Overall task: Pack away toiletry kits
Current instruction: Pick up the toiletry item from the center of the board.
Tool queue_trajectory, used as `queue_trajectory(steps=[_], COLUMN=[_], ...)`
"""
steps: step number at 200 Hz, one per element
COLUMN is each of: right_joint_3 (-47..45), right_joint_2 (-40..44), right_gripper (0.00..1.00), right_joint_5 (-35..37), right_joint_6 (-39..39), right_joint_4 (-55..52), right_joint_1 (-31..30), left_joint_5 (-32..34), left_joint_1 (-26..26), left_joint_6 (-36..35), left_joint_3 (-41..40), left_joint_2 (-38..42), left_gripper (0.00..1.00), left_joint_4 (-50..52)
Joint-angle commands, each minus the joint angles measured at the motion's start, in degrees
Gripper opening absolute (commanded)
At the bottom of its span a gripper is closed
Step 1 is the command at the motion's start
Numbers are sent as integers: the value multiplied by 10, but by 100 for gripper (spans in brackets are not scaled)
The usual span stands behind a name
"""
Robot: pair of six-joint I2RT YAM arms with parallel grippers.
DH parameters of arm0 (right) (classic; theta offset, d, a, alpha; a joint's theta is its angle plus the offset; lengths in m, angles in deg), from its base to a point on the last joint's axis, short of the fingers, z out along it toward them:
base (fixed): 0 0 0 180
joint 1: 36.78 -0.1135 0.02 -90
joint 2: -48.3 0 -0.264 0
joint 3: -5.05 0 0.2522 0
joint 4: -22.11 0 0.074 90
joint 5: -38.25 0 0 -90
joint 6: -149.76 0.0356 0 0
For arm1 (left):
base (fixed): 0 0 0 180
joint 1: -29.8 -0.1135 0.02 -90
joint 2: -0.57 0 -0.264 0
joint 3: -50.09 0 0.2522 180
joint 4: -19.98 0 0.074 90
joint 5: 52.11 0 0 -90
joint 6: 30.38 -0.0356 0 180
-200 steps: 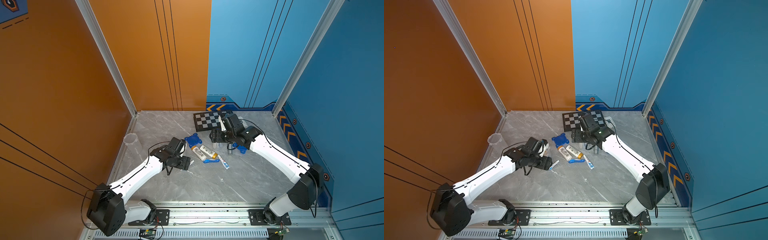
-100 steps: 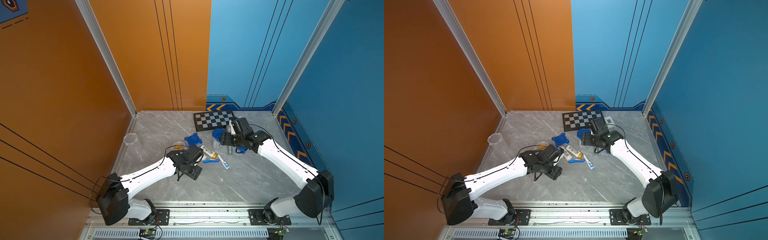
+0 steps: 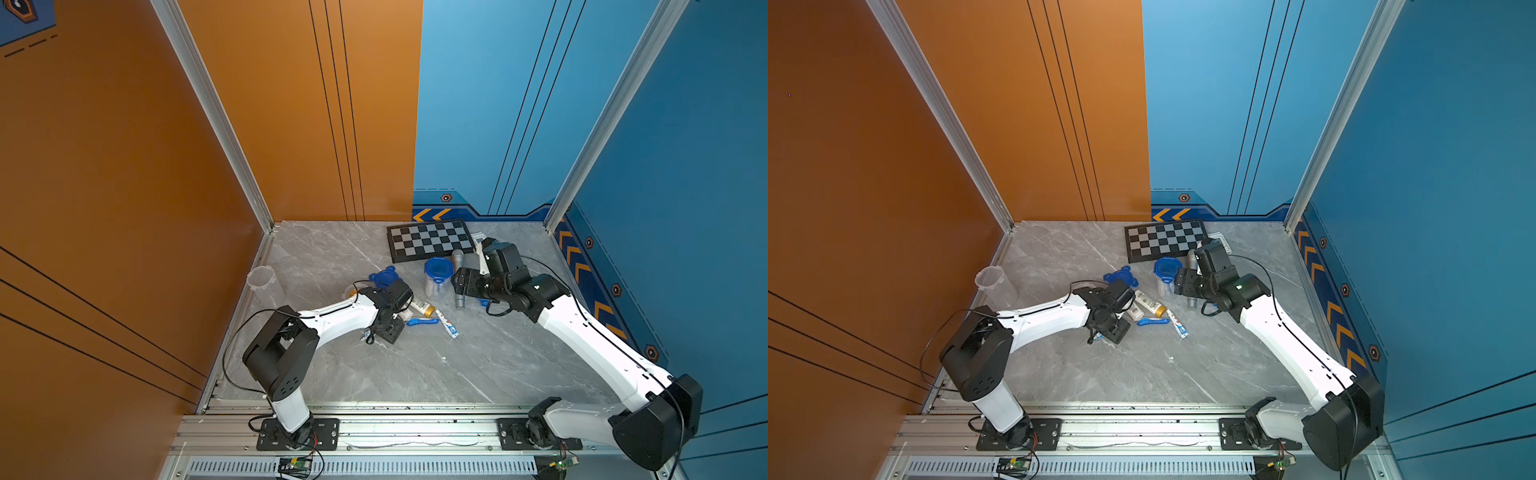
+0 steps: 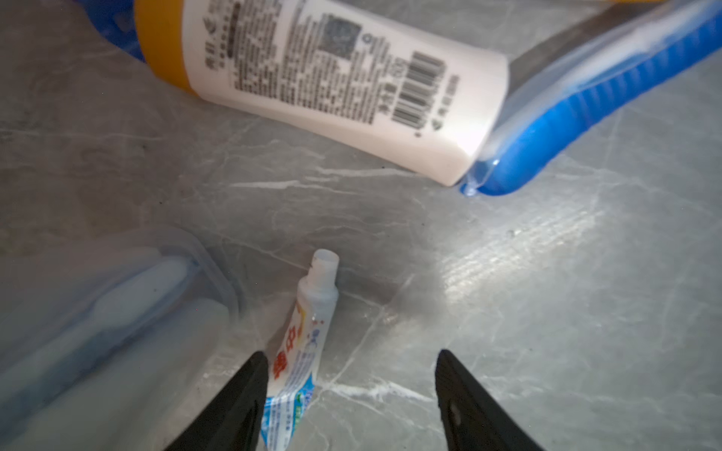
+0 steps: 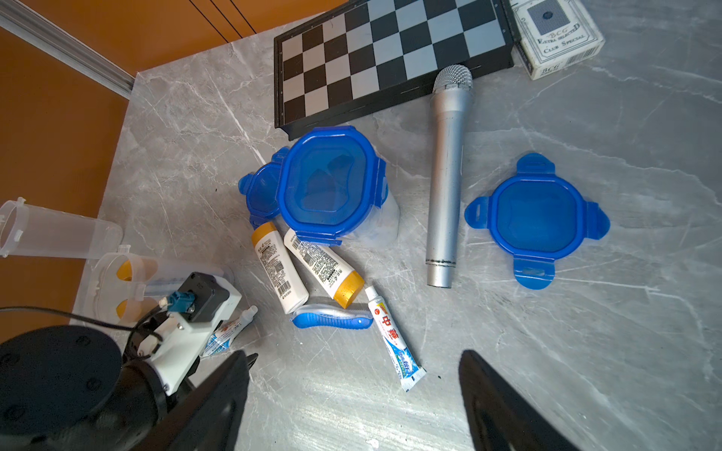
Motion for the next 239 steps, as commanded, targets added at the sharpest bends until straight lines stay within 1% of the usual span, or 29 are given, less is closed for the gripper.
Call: queue_trajectory(steps=[1, 32, 63, 70, 100, 132, 186, 225, 239], right_joint_3=[-9, -7, 0, 1, 5, 11, 11, 4, 2], right_joint_2=[15, 14, 8, 7, 2, 0, -5, -6, -4], right_gripper=[86, 86, 86, 86, 86, 86, 86, 86, 86], right_joint_5=[12, 12, 13, 12, 13, 15, 17, 12, 10], right_joint_6=[5, 3, 2, 2, 0, -3, -9, -8, -7], right_joint_4=[-14, -15, -14, -14, -14, -14, -13, -11, -11], right_joint_1=[3, 3, 3, 3, 0, 0, 0, 0, -1], left_joint_5=[-21, -41, -64, -65, -71, -75, -63, -59, -59], left_joint_1=[-17, -17, -16, -15, -12, 0, 18, 26, 27], left_joint_6=[-21, -31, -17, -13, -5, 10, 44, 57, 59], left_joint_3=[-13, -22, -38, -57, -60, -73, -104, -105, -107], left_joint_2=[-7, -9, 0, 3, 14, 28, 45, 45, 49], left_gripper=[70, 70, 69, 69, 67, 55, 48, 27, 23], left_joint_4=[-20, -26, -31, -31, -21, -7, 0, -1, -2])
